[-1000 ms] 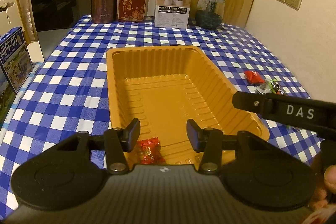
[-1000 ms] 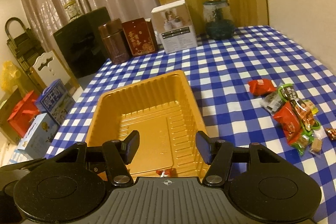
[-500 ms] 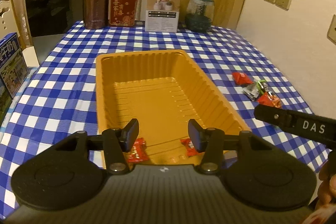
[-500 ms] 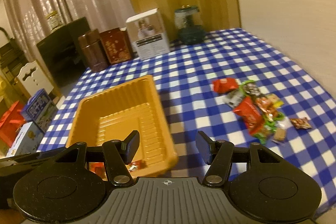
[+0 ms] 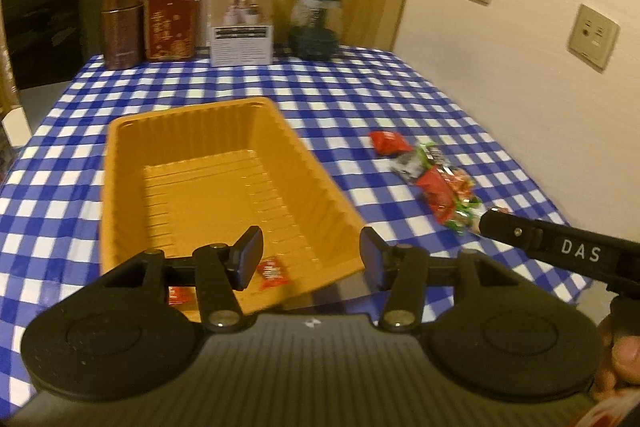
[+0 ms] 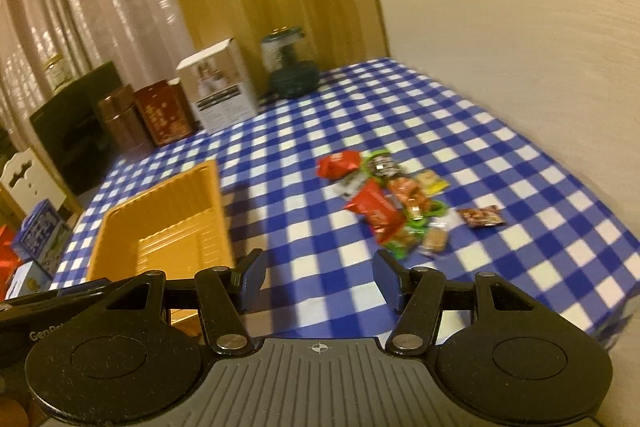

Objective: Organize snacks
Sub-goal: 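Move both open tools back to the snack pile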

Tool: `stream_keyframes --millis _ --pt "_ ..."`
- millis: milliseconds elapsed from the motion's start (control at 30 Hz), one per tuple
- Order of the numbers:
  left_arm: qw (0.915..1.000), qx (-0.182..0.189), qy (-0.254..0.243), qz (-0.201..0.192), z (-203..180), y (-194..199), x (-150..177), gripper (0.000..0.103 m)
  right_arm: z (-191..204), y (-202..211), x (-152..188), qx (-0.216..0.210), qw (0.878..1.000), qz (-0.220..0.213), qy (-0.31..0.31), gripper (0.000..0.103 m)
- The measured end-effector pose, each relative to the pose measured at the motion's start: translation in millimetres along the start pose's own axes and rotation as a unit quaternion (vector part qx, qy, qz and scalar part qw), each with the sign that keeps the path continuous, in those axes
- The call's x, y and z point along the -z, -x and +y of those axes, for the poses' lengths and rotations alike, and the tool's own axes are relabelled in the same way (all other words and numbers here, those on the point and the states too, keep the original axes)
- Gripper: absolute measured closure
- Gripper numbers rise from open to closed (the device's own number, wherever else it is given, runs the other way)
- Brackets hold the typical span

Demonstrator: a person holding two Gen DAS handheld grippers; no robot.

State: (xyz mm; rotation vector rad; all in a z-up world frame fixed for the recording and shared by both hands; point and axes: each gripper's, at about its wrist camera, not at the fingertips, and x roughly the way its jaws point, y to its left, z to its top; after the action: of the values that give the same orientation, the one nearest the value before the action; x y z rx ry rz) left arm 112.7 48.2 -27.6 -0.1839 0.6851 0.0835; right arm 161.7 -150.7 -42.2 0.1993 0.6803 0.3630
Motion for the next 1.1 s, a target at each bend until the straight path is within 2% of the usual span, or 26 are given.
stream_keyframes --millis 467,800,1100 --pt "0.9956 0.077 -0.052 0.009 -79 -19 5 0.053 -68 20 -3 0.059 0.997 -0.021 -0.047 0.044" --pt "0.9928 0.095 -0.070 0.025 -110 -55 9 0.053 -106 18 -4 0.088 0.994 -0.025 -0.063 0.044" --pt "0.9913 0.100 -0.077 0.036 -124 -104 6 0.054 -126 -7 -4 0.098 0.994 -0.013 -0.052 0.044"
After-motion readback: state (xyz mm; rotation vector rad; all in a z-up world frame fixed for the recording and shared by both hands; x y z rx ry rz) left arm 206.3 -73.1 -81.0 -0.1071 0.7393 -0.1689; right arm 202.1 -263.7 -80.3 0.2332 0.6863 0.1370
